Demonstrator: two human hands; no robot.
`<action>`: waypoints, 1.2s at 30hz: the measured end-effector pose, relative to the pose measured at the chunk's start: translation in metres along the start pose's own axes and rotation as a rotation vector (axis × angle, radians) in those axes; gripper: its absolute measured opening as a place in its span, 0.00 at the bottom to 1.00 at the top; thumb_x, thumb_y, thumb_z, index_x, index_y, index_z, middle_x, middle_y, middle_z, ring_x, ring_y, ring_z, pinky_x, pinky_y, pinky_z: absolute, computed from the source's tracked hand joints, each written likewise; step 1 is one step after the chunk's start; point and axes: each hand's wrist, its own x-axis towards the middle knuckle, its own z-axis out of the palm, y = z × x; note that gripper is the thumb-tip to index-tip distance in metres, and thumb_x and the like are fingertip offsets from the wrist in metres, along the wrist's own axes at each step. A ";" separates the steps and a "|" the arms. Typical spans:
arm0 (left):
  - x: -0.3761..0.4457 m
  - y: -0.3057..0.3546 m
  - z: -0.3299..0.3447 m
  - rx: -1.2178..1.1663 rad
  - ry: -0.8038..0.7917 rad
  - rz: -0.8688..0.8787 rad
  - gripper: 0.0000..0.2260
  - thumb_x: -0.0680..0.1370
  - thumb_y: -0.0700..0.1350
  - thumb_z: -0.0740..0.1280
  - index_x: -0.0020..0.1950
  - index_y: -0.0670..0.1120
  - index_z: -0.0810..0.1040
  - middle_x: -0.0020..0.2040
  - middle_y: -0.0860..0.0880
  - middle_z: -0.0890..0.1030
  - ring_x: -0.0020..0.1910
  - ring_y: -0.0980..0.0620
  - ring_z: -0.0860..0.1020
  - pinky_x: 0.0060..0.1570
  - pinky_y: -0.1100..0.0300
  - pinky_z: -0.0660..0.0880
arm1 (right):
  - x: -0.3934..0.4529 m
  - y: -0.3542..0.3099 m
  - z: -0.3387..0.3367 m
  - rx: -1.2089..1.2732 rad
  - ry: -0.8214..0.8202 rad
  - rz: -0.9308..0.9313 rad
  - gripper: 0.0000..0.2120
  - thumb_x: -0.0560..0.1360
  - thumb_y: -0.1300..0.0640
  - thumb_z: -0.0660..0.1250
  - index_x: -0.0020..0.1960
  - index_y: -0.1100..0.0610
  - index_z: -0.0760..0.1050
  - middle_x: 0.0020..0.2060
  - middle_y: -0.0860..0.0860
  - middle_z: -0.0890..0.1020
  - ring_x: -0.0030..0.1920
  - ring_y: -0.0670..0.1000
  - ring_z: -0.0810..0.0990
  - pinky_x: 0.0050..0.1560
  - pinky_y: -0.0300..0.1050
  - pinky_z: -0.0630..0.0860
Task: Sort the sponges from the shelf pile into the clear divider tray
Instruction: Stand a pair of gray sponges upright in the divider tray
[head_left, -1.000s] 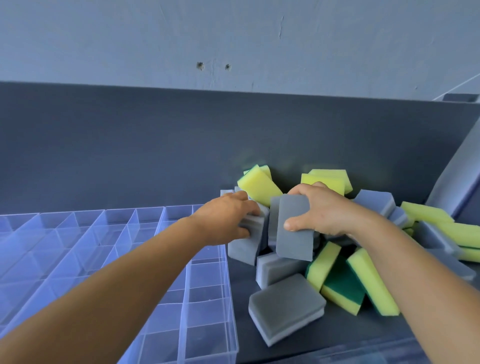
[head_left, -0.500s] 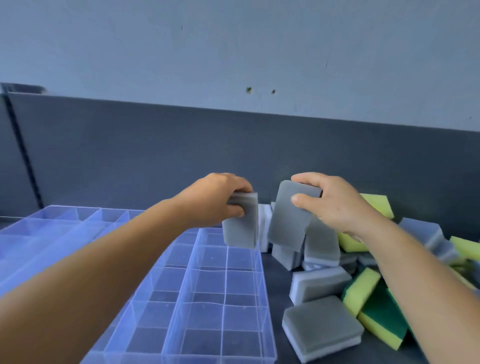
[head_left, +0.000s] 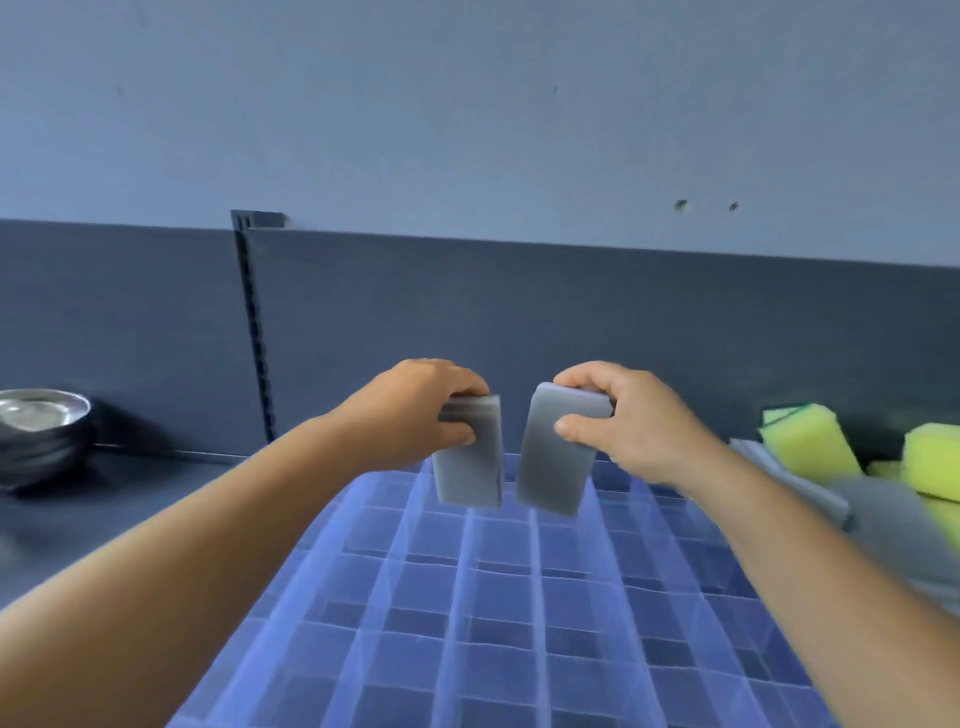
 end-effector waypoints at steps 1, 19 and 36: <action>-0.004 -0.014 -0.004 0.000 -0.004 -0.006 0.13 0.74 0.47 0.68 0.58 0.54 0.77 0.51 0.55 0.78 0.50 0.54 0.74 0.53 0.53 0.74 | 0.005 -0.009 0.012 0.005 -0.007 0.004 0.14 0.69 0.53 0.71 0.53 0.43 0.76 0.49 0.44 0.80 0.45 0.52 0.80 0.44 0.49 0.80; -0.047 -0.202 -0.036 0.021 0.030 -0.117 0.16 0.76 0.45 0.67 0.63 0.53 0.74 0.56 0.53 0.76 0.56 0.51 0.72 0.54 0.57 0.72 | 0.075 -0.104 0.175 -0.044 0.045 -0.046 0.14 0.72 0.56 0.68 0.56 0.47 0.74 0.53 0.45 0.71 0.50 0.49 0.74 0.38 0.36 0.71; -0.013 -0.235 0.007 0.113 0.024 -0.107 0.18 0.78 0.45 0.63 0.68 0.52 0.71 0.61 0.51 0.72 0.61 0.50 0.70 0.51 0.55 0.74 | 0.117 -0.086 0.231 -0.369 0.062 -0.084 0.13 0.76 0.58 0.64 0.60 0.51 0.71 0.56 0.47 0.68 0.48 0.51 0.71 0.46 0.48 0.74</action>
